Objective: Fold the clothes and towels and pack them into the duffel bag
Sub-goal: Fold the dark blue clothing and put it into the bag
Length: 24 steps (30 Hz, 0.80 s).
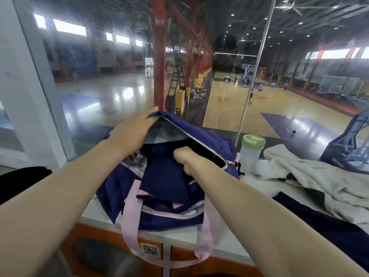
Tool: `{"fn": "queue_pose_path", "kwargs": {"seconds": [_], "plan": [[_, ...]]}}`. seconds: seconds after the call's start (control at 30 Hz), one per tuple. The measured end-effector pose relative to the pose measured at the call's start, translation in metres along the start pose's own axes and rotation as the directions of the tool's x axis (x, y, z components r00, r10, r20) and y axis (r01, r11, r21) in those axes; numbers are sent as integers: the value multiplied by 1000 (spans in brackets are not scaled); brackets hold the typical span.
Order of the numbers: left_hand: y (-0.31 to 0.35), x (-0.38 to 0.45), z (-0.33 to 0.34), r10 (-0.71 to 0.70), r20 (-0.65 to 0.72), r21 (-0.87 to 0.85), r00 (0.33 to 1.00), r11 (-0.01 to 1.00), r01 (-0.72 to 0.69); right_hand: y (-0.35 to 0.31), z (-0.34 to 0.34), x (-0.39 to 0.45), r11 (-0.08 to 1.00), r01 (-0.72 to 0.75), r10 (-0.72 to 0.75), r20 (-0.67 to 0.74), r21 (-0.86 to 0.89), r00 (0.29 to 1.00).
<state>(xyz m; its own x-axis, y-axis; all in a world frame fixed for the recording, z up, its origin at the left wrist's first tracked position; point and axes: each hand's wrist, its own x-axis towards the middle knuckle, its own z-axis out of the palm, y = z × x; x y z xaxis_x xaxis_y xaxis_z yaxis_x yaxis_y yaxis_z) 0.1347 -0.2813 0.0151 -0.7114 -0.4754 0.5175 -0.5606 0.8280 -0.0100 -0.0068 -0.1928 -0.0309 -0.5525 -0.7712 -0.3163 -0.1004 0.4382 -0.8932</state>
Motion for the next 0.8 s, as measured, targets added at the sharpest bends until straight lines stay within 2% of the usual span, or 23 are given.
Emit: {"fn": "queue_pose_path", "kwargs": {"seconds": [0.07,0.17,0.3,0.43,0.53,0.63,0.7,0.73,0.8], "plan": [[2,4,-2,12,7,-27,1000,1000,-12,-3,5,12,998,57,-58,-84,-18,995],[3,8,-2,1,-2,-36,1000,999,-1,-14,2,27,971,182,-210,-193,-152,958],[-10,6,7,17,16,-33,1000,999,-16,-4,-4,46,953,148,-198,-174,-263,964],[-11,1,11,25,46,-96,999,995,-20,1,-1,48,896,208,-289,-159,-391,944],[-8,0,10,19,30,-106,999,994,-16,-8,-1,31,734,222,-345,-71,-642,936],[-7,-2,11,64,10,-115,998,991,-62,-8,5,-1,421,191,-450,-22,-887,893],[-7,-4,14,82,5,-139,997,987,-81,4,12,-16,260,244,-475,96,-934,875],[-6,-5,15,75,11,-151,997,986,-73,13,14,-18,227,279,-421,164,-933,892],[-4,-8,17,64,30,-147,997,987,-59,29,16,-16,268,296,-276,221,-917,935]]}}
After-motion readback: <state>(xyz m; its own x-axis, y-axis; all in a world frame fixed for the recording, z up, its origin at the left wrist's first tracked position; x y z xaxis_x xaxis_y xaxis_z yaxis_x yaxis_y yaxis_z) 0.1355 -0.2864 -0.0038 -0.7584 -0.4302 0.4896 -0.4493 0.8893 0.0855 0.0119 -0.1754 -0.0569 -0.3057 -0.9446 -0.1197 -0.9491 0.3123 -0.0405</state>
